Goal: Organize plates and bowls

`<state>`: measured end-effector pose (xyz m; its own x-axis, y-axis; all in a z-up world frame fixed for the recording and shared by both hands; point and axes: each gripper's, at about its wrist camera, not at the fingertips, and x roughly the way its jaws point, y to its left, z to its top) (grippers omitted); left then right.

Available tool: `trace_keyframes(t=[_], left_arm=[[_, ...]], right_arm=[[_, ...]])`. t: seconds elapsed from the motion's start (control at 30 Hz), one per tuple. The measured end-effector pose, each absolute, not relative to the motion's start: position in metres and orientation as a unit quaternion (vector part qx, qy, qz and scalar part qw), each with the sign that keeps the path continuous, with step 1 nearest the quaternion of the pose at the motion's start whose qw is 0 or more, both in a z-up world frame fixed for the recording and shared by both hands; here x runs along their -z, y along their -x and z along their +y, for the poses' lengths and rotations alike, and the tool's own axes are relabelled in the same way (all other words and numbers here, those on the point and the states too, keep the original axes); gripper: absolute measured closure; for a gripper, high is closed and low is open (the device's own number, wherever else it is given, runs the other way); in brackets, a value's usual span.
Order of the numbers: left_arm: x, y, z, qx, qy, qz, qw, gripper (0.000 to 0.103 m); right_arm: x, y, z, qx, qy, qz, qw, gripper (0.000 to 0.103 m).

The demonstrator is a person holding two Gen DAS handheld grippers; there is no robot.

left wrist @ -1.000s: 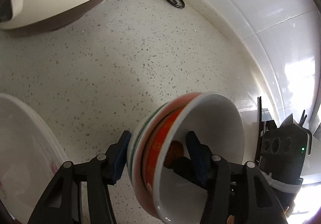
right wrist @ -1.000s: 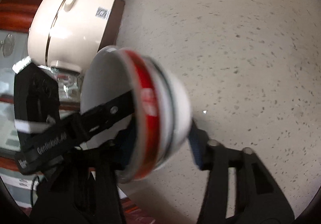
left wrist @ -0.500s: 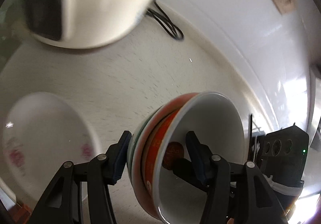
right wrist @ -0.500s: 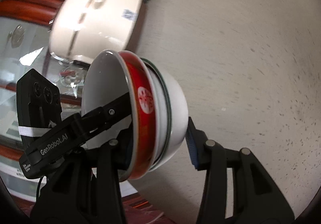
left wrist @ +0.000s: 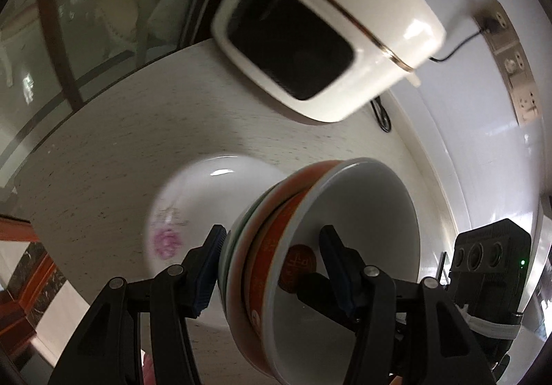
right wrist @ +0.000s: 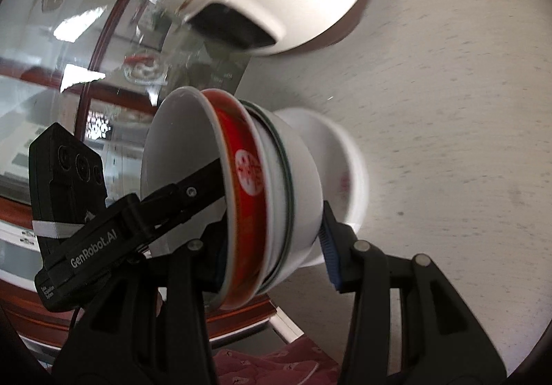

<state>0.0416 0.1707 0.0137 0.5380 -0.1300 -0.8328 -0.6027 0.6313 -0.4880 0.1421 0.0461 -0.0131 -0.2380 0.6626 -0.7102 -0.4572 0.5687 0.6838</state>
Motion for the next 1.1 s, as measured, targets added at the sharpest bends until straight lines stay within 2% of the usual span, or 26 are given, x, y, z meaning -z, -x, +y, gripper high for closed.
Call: trace_keyframes(t=[0.57,0.73,0.9,0.97,1.03,1.1], left_arm=[[0.029,-0.038,0.196,-0.141,0.429,0.467,0.76,0.047],[0.028,-0.047,0.198,-0.134,0.411,0.475,0.767,0.047],[0.03,-0.048,0.201,-0.116,0.415,0.471,0.77,0.03],[0.026,-0.044,0.204,-0.104,0.422,0.45,0.78,0.019],[0.019,-0.038,0.205,-0.094,0.414,0.432,0.796,0.012],[0.012,-0.031,0.204,-0.089,0.401,0.411,0.814,0.0]], right_arm=[[0.038,-0.129,0.057,-0.433,-0.057,0.661,0.61,0.056],[0.04,-0.134,0.048,-0.43,-0.066,0.658,0.615,0.056],[0.044,-0.134,0.044,-0.433,-0.075,0.668,0.601,0.05],[0.043,-0.133,0.041,-0.445,-0.082,0.667,0.592,0.04],[0.041,-0.132,0.04,-0.453,-0.086,0.665,0.587,0.034],[0.039,-0.128,0.035,-0.456,-0.09,0.657,0.593,0.031]])
